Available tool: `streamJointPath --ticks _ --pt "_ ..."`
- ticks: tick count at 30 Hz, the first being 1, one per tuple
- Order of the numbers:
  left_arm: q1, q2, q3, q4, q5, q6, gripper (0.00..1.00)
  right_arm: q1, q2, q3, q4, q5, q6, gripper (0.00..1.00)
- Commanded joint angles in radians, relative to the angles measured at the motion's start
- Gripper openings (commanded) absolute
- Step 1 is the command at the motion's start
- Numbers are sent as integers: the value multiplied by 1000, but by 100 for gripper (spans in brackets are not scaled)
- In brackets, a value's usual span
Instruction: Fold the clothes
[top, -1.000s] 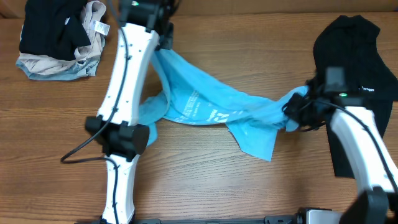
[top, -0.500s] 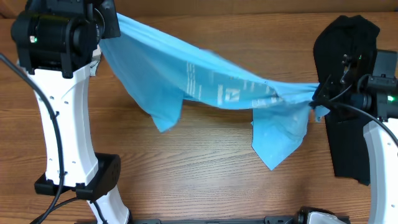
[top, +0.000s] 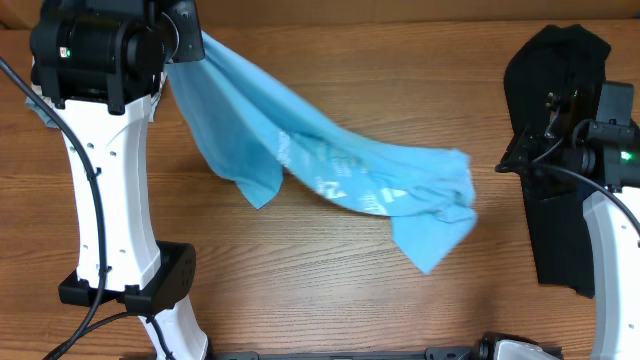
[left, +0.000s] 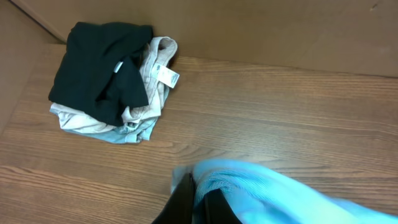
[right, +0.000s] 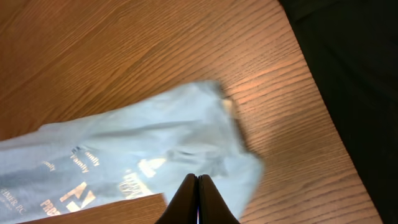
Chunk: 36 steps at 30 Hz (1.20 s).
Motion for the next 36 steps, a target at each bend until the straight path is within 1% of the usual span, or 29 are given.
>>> streamJointPath --ticks 1,3,4,7,10,12,13,14,16,19,21,25,29,31,32,35,36 --pt "-1 2 3 9 12 -6 4 -4 4 -4 7 1 -4 4" --pt "-1 2 3 11 20 -6 4 0 13 -4 7 -18 -4 4" --pt "-1 2 3 12 28 -6 4 7 20 -5 8 -29 -5 8" --pt "-1 8 3 16 42 -6 4 58 65 -5 21 -51 -13 27" --pt "-1 25 3 16 60 -6 4 139 124 -10 64 -74 -36 39" --pt "-2 38 3 16 68 -6 4 204 166 -10 104 -94 -43 42" --pt "-2 46 3 15 73 -6 4 250 193 -10 133 -105 -58 45" --pt "-1 61 3 15 84 -6 4 328 238 -10 186 -104 -57 48" --pt "-1 76 3 12 87 -6 4 402 286 -10 239 -98 -56 52" --pt "-1 93 3 8 87 -5 4 498 373 -10 303 -44 -28 56" --pt "-1 101 3 3 86 0 4 533 424 -10 324 6 -7 58" --pt "-1 113 3 -5 85 21 4 531 483 -10 330 83 64 58" --pt "0 114 3 -10 82 21 4 457 484 -10 324 100 102 58" --pt "0 114 3 -10 82 21 4 396 484 -10 315 90 103 58" --pt "0 114 3 -10 82 21 4 341 484 -10 299 78 100 58" --pt "0 114 3 -10 82 21 4 271 485 -11 281 -4 20 57" --pt "0 114 3 -10 82 21 4 265 485 -11 275 -10 14 57"
